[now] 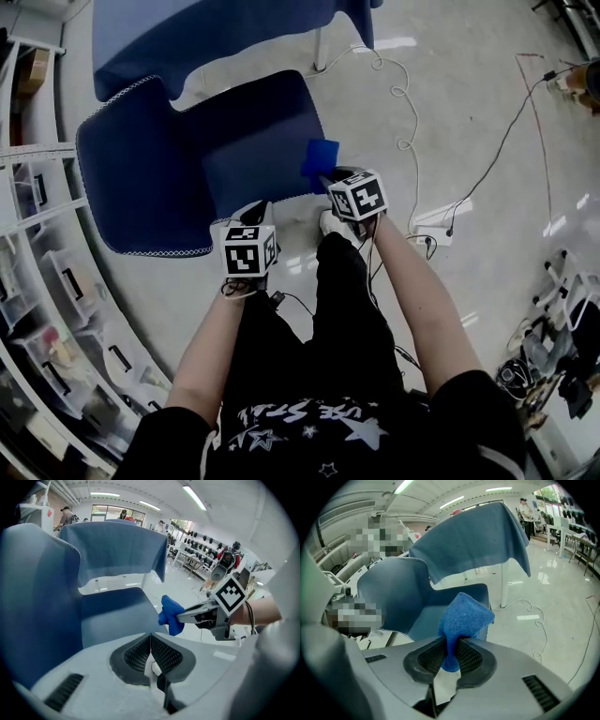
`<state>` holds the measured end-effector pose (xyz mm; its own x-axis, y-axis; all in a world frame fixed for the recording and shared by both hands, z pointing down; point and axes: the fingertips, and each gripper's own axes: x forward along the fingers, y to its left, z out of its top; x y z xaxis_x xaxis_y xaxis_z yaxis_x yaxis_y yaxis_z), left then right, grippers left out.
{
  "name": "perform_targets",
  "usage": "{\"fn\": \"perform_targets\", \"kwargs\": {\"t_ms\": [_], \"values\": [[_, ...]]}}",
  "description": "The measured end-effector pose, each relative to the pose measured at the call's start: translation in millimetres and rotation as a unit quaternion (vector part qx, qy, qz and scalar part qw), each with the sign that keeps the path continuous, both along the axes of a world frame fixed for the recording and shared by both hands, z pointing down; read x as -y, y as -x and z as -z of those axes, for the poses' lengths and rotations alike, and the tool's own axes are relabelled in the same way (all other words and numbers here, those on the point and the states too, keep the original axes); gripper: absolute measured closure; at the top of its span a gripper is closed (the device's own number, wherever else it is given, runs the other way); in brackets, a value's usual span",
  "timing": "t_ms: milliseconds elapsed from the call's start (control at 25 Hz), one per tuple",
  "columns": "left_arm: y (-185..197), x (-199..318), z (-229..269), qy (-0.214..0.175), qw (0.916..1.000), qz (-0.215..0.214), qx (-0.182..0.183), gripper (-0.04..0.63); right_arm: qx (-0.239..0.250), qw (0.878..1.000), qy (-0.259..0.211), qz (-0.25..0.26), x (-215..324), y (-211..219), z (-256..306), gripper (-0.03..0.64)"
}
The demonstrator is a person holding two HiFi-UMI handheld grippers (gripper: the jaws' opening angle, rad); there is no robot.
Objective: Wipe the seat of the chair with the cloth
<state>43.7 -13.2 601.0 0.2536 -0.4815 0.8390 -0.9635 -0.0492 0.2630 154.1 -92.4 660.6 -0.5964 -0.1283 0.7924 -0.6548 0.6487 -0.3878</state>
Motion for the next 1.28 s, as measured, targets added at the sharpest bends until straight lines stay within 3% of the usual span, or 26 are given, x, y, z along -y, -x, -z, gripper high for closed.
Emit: {"fn": "perform_targets", "kwargs": {"t_ms": [160, 480, 640, 800, 1000, 1280], "values": [[10.2, -4.8, 21.6, -0.022, 0.9988, -0.044, -0.009, 0.574, 0.004, 0.998, -0.016, -0.060, -12.2, 9.1, 30.8, 0.561], [48.1, -19.9, 92.5, -0.082, 0.9917, -0.091, -0.040, 0.575, 0.015, 0.984, -0.047, -0.168, -51.7, 27.4, 100.5, 0.561], [60.8, -22.8, 133.4, -0.122, 0.9829, -0.122, -0.064, 0.575, 0.015, 0.975, -0.087, -0.202, -67.1, 36.9, 148.1, 0.561], [61.0, -27.1, 169.2, -0.154, 0.9683, -0.178, -0.085, 0.574, 0.012, 0.962, -0.122, -0.244, -84.1, 39.4, 194.2, 0.561], [71.1, -36.5, 201.8, -0.169, 0.9553, -0.216, -0.110, 0.574, 0.013, 0.946, -0.125, -0.300, -124.1, 43.1, 226.6, 0.561], [105.3, -42.1, 211.7, -0.159, 0.9609, -0.200, -0.106, 0.574, 0.006, 0.940, -0.105, -0.325, -155.3, 49.3, 235.0, 0.561]]}}
